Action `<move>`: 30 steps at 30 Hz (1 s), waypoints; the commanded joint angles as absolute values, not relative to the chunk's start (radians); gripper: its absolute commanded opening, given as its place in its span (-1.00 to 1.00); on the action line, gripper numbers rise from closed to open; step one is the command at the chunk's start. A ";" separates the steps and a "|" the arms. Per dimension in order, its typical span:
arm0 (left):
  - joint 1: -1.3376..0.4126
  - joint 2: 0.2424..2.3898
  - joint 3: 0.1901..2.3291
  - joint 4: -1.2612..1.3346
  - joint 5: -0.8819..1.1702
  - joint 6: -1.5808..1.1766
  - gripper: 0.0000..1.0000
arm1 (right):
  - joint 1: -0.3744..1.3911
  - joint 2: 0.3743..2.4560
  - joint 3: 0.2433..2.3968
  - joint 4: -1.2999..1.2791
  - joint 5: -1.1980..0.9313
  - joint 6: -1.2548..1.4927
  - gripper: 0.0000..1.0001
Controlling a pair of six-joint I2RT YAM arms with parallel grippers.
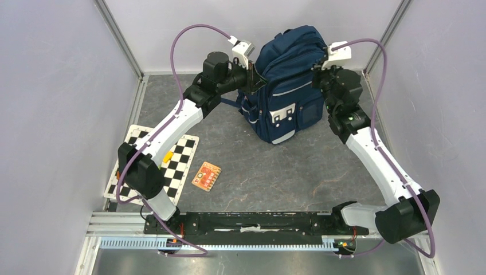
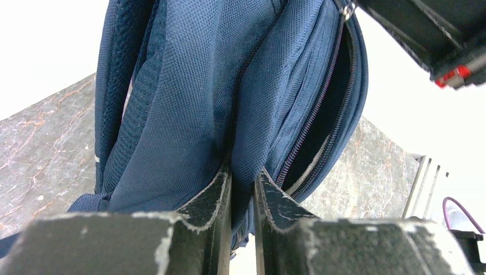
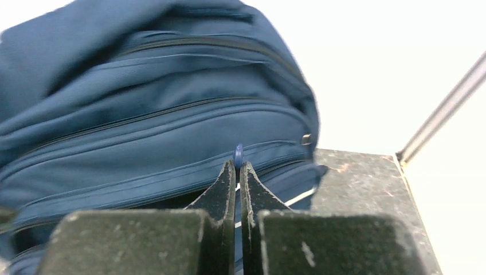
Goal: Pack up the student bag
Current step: Unzip the student bag at the center of the board.
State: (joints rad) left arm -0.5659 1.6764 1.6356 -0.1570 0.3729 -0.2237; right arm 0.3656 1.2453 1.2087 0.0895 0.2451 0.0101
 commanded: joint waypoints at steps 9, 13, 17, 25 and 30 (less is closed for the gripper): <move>-0.541 1.523 1.556 -0.276 0.257 -0.164 0.82 | 0.232 1.281 1.288 0.084 0.132 0.037 -1.00; -0.542 1.344 1.416 -0.361 0.140 -0.153 0.99 | 0.229 1.284 1.280 0.090 0.097 0.053 -1.00; -0.544 1.140 1.168 -0.468 0.004 -0.204 0.99 | 0.224 1.272 1.231 0.130 0.054 0.090 -1.00; -0.632 0.981 0.913 -0.757 -0.254 -0.398 0.98 | 0.209 1.258 1.159 0.177 0.020 0.140 -1.00; -0.767 1.091 0.901 -0.797 -0.334 -0.500 0.99 | 0.197 1.239 1.109 0.211 0.004 0.171 -1.00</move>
State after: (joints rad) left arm -0.6838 1.0241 0.8986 -0.7353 -0.2157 -0.3653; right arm 0.2062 1.2652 1.1492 0.1921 0.0357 0.1299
